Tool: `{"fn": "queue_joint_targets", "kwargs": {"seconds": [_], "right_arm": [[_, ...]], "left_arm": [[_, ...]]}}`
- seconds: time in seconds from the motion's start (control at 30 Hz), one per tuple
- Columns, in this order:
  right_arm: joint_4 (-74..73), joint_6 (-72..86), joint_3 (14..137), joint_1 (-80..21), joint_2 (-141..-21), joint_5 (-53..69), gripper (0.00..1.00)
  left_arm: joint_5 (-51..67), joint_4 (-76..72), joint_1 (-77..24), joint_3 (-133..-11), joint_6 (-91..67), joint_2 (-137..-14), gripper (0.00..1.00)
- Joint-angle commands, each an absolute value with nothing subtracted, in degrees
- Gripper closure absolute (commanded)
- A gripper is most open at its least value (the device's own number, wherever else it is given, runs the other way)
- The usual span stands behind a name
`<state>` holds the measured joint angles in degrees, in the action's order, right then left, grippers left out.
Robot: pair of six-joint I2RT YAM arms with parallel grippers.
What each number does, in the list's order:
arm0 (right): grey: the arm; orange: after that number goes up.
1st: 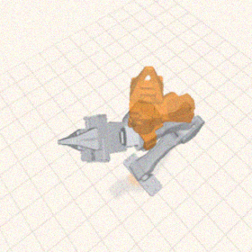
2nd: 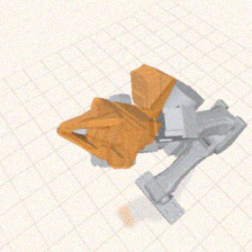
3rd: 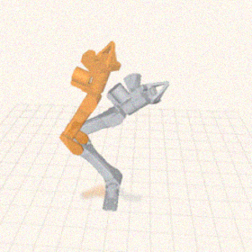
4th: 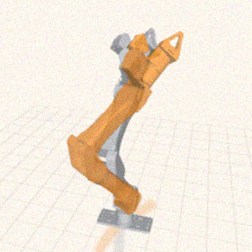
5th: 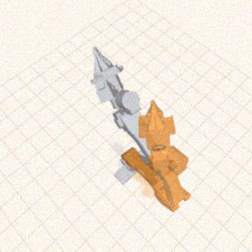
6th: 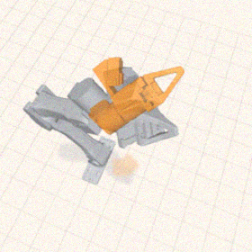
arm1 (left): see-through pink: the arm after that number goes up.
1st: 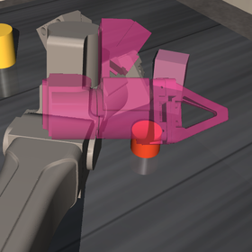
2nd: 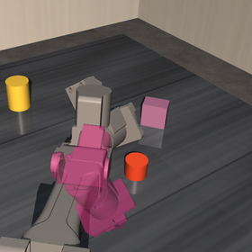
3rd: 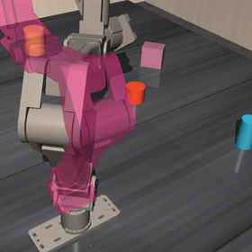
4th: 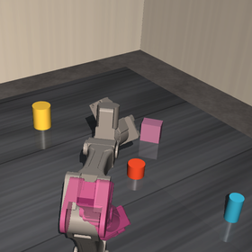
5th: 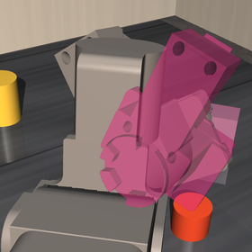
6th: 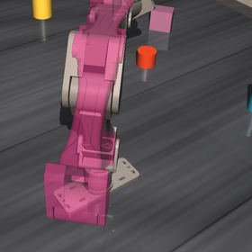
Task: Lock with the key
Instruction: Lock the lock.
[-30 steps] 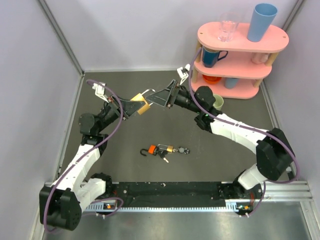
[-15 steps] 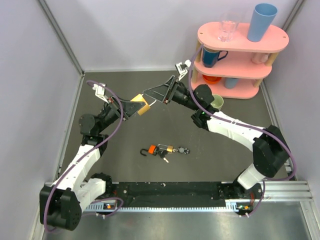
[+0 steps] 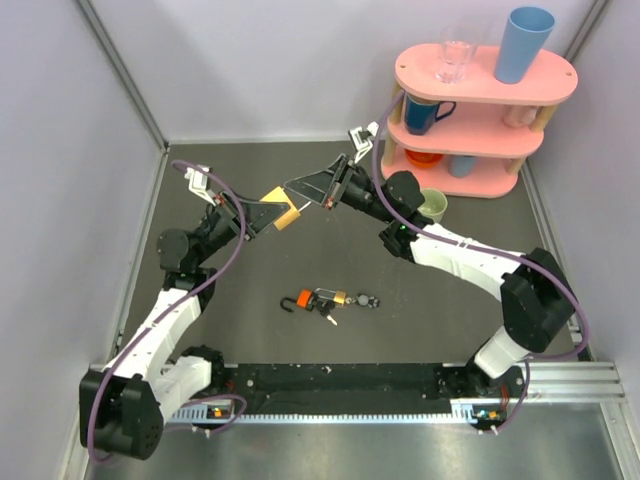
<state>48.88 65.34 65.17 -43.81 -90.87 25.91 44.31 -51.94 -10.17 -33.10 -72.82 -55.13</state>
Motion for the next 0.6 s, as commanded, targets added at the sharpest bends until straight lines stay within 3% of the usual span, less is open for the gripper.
{"fn": "queue_joint_targets", "kwargs": {"seconds": [0.0,0.23,0.3,0.4,0.43,0.57], "right_arm": [[52.8,66.4,65.7,-44.8,-90.4,25.2,1.00],[50.5,64.3,65.8,-44.8,-89.4,24.7,1.00],[50.1,64.0,65.7,-44.8,-89.0,24.7,1.00],[49.0,63.2,65.7,-44.8,-88.4,24.5,1.00],[48.2,62.7,65.7,-44.8,-88.2,24.4,1.00],[45.1,60.8,66.1,-44.8,-86.8,24.0,1.00]], "left_arm": [[43.2,-59.5,-9.9,-34.6,-71.9,-55.0,1.00],[43.7,-58.6,-9.9,-35.0,-70.4,-55.1,0.99],[44.0,-57.6,-9.9,-35.3,-69.7,-55.0,0.94],[44.2,-54.5,-9.9,-36.4,-67.1,-54.6,0.74],[44.5,-52.0,-9.9,-37.3,-65.4,-54.4,0.60],[44.6,-44.2,-9.9,-40.9,-60.3,-54.1,0.31]]}}
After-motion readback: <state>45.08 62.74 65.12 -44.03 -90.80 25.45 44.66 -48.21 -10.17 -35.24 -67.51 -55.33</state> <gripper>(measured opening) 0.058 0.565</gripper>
